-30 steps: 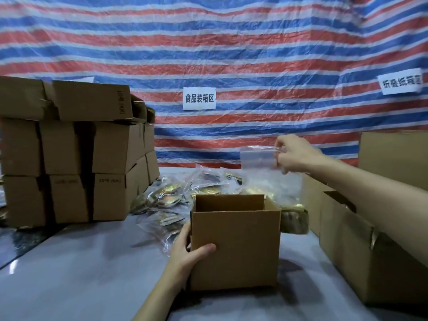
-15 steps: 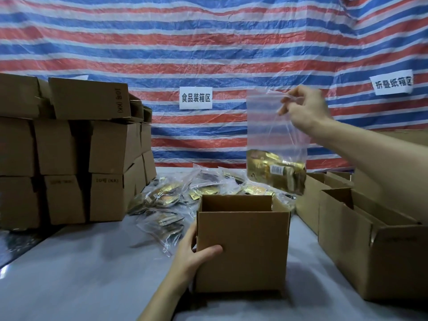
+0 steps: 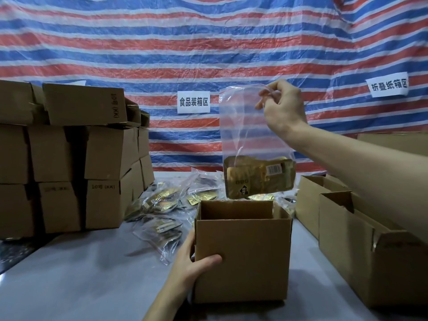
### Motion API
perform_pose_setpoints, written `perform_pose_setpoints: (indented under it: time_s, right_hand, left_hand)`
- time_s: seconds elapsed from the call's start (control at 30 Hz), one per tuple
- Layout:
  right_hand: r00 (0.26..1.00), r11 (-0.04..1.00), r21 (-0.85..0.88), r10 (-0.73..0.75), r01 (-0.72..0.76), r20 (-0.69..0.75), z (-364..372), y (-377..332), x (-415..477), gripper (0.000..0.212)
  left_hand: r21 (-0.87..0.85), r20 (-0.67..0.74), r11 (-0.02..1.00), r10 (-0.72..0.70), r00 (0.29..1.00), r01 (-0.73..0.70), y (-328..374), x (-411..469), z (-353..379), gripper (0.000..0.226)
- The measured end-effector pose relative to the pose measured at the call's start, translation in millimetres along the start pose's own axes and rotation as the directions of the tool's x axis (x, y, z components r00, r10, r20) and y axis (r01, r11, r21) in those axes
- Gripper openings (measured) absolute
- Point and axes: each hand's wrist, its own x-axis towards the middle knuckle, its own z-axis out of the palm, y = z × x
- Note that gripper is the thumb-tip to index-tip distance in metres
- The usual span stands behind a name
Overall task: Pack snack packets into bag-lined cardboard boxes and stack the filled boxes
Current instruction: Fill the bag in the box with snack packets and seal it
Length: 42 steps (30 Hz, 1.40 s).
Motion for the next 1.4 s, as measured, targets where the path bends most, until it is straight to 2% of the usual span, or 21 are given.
perform_pose_setpoints:
  time_s: [0.17,0.43,0.63,0.77,0.9,1.0,1.13,1.27,1.3,1.4]
  right_hand:
    - [0.998,0.999,0.013,-0.031,0.03,0.051,4.1,-1.1,-4.5,0.018]
    - [0.988,0.995,0.065,-0.085,0.077,0.127,10.0,1.2,-13.6,0.014]
    - [0.974,0.986,0.127,-0.128,0.105,0.189,12.2,-2.1,-22.8,0.013]
    - [0.936,0.985,0.111,-0.163,0.135,0.312,7.5,-0.2,-33.2,0.015]
    - [0.854,0.974,0.167,-0.215,0.153,0.474,-0.7,1.7,-46.3,0.013]
    - [0.764,0.979,0.134,-0.203,0.153,0.612,-5.5,7.0,-50.8,0.012]
    - [0.599,0.987,0.032,-0.12,0.155,0.792,-11.4,13.6,-52.0,0.007]
    - [0.39,0.968,-0.155,0.068,0.196,0.918,-16.1,19.6,-61.4,0.011]
    - [0.357,0.957,-0.194,0.109,0.214,0.928,-16.4,21.0,-64.4,0.011]
    - [0.365,0.945,-0.238,0.145,0.224,0.92,-17.3,20.7,-69.0,0.012]
  left_hand:
    - [-0.013,0.009,1.0,-0.005,1.0,0.005,-0.1,-0.1,0.4,0.077]
    - [0.007,0.013,1.0,-0.004,1.0,0.004,4.3,-1.2,1.4,0.092]
    - [0.019,0.021,1.0,0.009,1.0,-0.01,2.0,0.3,0.6,0.086]
    - [0.022,0.01,1.0,0.018,1.0,-0.018,0.2,1.0,0.5,0.083]
    - [0.031,0.0,0.999,0.027,1.0,-0.027,-2.5,3.3,-0.1,0.086]
    - [0.031,-0.001,0.999,0.034,0.999,-0.034,-5.0,4.8,-1.3,0.09]
    - [0.018,0.015,0.999,0.027,1.0,-0.027,-7.0,5.9,-2.8,0.093]
    - [0.044,0.012,0.999,0.026,1.0,-0.026,-6.5,6.7,-2.6,0.092]
    - [0.05,0.011,0.998,0.026,1.0,-0.027,-6.1,6.7,-2.6,0.092]
    - [0.054,0.015,0.998,0.029,0.999,-0.03,-4.4,5.9,-3.2,0.097]
